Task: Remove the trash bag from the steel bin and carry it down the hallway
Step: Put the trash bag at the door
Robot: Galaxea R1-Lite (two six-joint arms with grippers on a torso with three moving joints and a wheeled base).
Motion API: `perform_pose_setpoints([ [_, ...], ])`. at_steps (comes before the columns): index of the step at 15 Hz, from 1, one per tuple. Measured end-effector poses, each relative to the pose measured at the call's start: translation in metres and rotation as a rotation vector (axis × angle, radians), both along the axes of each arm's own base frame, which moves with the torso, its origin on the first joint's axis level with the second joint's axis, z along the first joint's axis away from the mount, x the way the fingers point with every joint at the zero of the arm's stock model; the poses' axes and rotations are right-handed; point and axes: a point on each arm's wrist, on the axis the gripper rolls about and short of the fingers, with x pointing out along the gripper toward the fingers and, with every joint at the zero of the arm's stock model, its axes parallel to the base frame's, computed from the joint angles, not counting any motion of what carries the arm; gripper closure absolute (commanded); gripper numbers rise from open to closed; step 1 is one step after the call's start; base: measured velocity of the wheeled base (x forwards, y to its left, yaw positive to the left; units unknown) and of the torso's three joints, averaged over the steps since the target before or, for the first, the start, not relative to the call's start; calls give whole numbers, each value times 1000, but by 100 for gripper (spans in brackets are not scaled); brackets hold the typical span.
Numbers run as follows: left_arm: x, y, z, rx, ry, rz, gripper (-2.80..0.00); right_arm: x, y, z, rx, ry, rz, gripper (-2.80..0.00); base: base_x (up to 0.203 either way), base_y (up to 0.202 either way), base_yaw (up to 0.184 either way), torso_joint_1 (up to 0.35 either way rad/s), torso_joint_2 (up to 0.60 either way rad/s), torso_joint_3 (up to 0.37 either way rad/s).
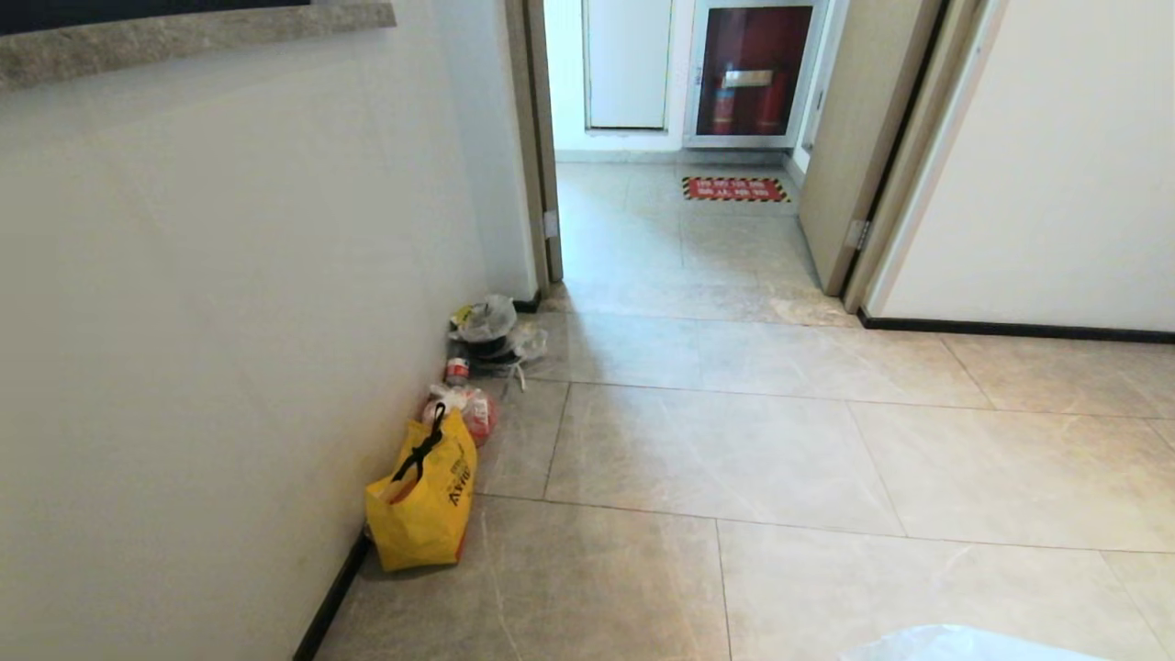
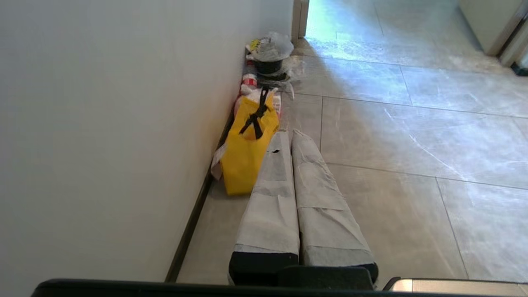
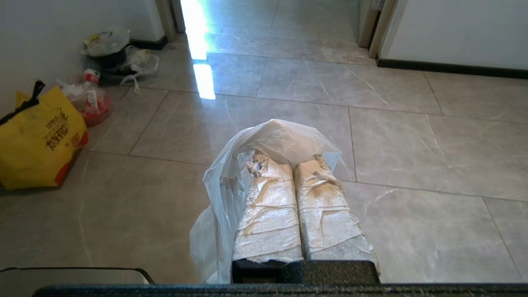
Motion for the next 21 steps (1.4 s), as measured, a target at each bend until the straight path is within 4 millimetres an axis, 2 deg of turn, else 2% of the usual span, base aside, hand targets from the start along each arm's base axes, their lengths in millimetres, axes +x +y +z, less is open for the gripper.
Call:
perform_pose_setpoints([
  [8,0,0,0,0,-1,-1,0,0,0,0,0,0,0,0,184,0,1,3,3,0],
  [17,0,0,0,0,0,0,0,0,0,0,0,1,0,0,12,3,-1,-1,0,0],
  [21,0,0,0,0,0,0,0,0,0,0,-1,0,-1,0,185,158,-1,3,-1,2],
])
